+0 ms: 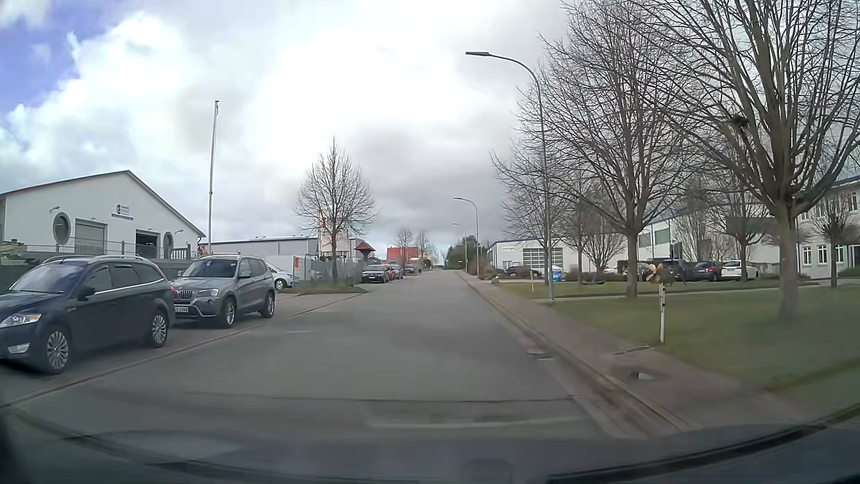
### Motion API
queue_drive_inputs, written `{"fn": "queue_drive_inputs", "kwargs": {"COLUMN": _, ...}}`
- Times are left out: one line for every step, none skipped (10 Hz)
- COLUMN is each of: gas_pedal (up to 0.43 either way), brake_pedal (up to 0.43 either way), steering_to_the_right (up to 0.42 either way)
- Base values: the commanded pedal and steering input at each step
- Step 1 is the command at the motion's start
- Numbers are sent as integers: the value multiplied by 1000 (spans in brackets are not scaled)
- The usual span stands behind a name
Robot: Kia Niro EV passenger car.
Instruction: Follow the waypoints while adhering to traffic rules and regulations
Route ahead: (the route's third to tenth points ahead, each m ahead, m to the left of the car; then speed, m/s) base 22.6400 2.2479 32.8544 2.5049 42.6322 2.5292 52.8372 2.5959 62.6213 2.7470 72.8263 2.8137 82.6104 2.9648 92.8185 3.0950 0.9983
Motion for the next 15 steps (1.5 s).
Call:
{"fn": "queue_drive_inputs", "kwargs": {"gas_pedal": 0, "brake_pedal": 0, "steering_to_the_right": 16}}
{"fn": "queue_drive_inputs", "kwargs": {"gas_pedal": 0, "brake_pedal": 0, "steering_to_the_right": 16}}
{"fn": "queue_drive_inputs", "kwargs": {"gas_pedal": 0, "brake_pedal": 0, "steering_to_the_right": 16}}
{"fn": "queue_drive_inputs", "kwargs": {"gas_pedal": 0, "brake_pedal": 0, "steering_to_the_right": 16}}
{"fn": "queue_drive_inputs", "kwargs": {"gas_pedal": 0, "brake_pedal": 0, "steering_to_the_right": 15}}
{"fn": "queue_drive_inputs", "kwargs": {"gas_pedal": 0, "brake_pedal": 0, "steering_to_the_right": 15}}
{"fn": "queue_drive_inputs", "kwargs": {"gas_pedal": 0, "brake_pedal": 0, "steering_to_the_right": 15}}
{"fn": "queue_drive_inputs", "kwargs": {"gas_pedal": 0, "brake_pedal": 0, "steering_to_the_right": 14}}
{"fn": "queue_drive_inputs", "kwargs": {"gas_pedal": 0, "brake_pedal": 0, "steering_to_the_right": 14}}
{"fn": "queue_drive_inputs", "kwargs": {"gas_pedal": 0, "brake_pedal": 0, "steering_to_the_right": 14}}
{"fn": "queue_drive_inputs", "kwargs": {"gas_pedal": 0, "brake_pedal": 0, "steering_to_the_right": 14}}
{"fn": "queue_drive_inputs", "kwargs": {"gas_pedal": 0, "brake_pedal": 0, "steering_to_the_right": 14}}
{"fn": "queue_drive_inputs", "kwargs": {"gas_pedal": 0, "brake_pedal": 0, "steering_to_the_right": 14}}
{"fn": "queue_drive_inputs", "kwargs": {"gas_pedal": 0, "brake_pedal": 0, "steering_to_the_right": 14}}
{"fn": "queue_drive_inputs", "kwargs": {"gas_pedal": 0, "brake_pedal": 0, "steering_to_the_right": 14}}
